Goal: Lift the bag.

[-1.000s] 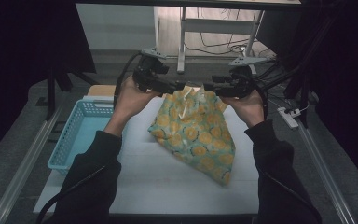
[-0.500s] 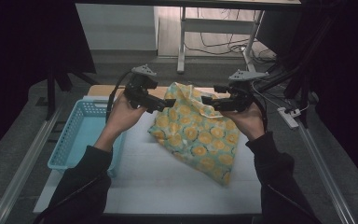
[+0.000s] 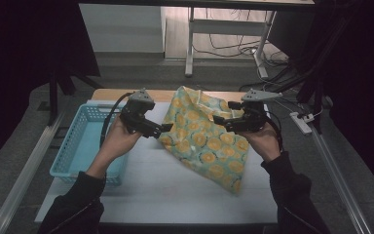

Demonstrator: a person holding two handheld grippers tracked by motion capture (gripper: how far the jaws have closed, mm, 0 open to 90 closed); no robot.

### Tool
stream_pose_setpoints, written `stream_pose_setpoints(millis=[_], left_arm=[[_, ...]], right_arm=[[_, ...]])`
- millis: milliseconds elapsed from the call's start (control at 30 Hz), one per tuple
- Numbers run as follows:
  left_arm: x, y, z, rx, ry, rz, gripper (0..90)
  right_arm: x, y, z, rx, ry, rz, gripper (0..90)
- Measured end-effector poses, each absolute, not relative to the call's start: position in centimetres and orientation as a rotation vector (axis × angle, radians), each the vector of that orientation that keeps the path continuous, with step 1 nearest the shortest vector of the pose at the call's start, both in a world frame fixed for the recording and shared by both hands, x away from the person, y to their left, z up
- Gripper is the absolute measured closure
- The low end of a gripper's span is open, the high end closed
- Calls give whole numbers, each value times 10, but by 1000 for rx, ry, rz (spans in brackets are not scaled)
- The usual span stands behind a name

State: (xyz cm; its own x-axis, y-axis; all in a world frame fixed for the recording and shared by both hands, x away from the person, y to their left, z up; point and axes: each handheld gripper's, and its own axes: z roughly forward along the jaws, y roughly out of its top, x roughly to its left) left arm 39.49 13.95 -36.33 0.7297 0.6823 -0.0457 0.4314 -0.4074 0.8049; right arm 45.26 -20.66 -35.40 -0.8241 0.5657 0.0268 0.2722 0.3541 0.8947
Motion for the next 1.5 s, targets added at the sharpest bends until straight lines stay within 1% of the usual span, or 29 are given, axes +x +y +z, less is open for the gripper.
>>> stream_pose_setpoints(millis=[400, 1100, 1500], left_arm=[[363, 171, -395, 2015, 858, 336, 0], [295, 210, -453, 1984, 990, 326, 0], [249, 233, -477, 1952, 1063, 339, 0]], right_arm=[[428, -218, -381, 771, 2363, 1417, 47], [378, -240, -432, 794, 2390, 1395, 9], [346, -264, -456, 843, 2382, 1383, 0]])
